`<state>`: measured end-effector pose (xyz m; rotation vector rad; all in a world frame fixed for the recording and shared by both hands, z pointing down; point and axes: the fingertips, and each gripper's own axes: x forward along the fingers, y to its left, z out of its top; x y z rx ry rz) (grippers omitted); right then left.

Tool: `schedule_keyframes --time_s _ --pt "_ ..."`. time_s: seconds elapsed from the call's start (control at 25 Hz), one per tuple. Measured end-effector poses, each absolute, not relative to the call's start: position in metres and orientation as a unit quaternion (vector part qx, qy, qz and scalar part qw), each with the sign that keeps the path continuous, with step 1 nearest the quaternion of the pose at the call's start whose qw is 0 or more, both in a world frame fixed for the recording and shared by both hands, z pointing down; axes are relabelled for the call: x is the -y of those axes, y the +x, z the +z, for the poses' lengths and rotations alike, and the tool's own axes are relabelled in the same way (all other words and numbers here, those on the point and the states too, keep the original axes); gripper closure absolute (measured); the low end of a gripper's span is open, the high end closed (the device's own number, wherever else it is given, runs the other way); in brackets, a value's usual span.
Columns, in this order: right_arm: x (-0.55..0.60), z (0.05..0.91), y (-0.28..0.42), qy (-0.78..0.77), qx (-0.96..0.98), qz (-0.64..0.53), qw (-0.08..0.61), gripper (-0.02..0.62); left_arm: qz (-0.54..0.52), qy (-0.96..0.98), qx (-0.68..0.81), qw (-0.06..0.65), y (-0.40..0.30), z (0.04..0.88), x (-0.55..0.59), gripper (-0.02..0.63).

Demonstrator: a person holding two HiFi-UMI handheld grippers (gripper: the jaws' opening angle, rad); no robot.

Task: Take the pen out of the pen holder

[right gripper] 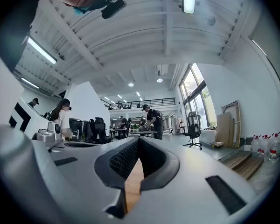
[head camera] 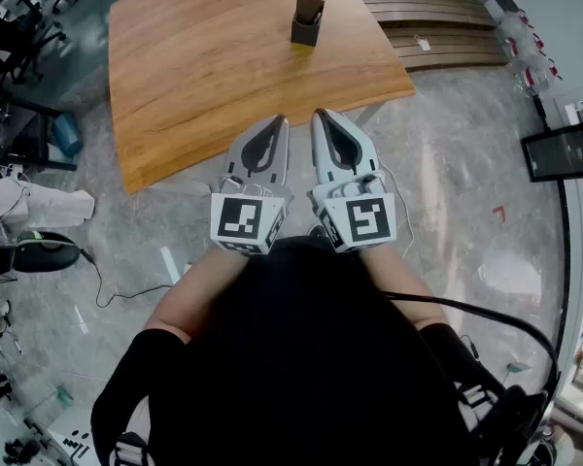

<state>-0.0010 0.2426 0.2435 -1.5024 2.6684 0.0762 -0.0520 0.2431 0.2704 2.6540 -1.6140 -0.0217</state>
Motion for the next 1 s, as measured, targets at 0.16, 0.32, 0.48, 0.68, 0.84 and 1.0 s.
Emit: schedule_keyframes --time_s 0.16,0.32,0.48,0.68,0.84,1.0 --pt "-0.242 0.245 0.002 -0.489 -0.871 0.022 0.038 0.581 -0.003 0.855 0.518 0.021 -0.049 0.273 -0.242 0.606" --pt "-0.242 0.246 0.006 -0.488 -0.872 0.02 0.039 0.581 0.001 0.857 0.515 0.029 -0.043 0.277 -0.241 0.606" --pt "-0.239 0.246 0.018 -0.488 -0.872 0.022 0.039 0.581 0.0 0.856 0.516 0.032 -0.032 0.279 -0.238 0.606" --pt "-0.232 0.248 0.035 -0.472 -0.881 0.01 0.042 0.581 0.001 0.849 0.527 0.027 -0.014 0.277 -0.232 0.606" --pt "-0.227 0.253 0.045 -0.45 -0.892 0.002 0.044 0.581 -0.002 0.839 0.544 0.027 -0.006 0.28 -0.225 0.606" --pt "-0.215 0.263 0.059 -0.449 -0.893 0.002 0.034 0.581 0.001 0.832 0.554 0.033 0.003 0.287 -0.214 0.606"
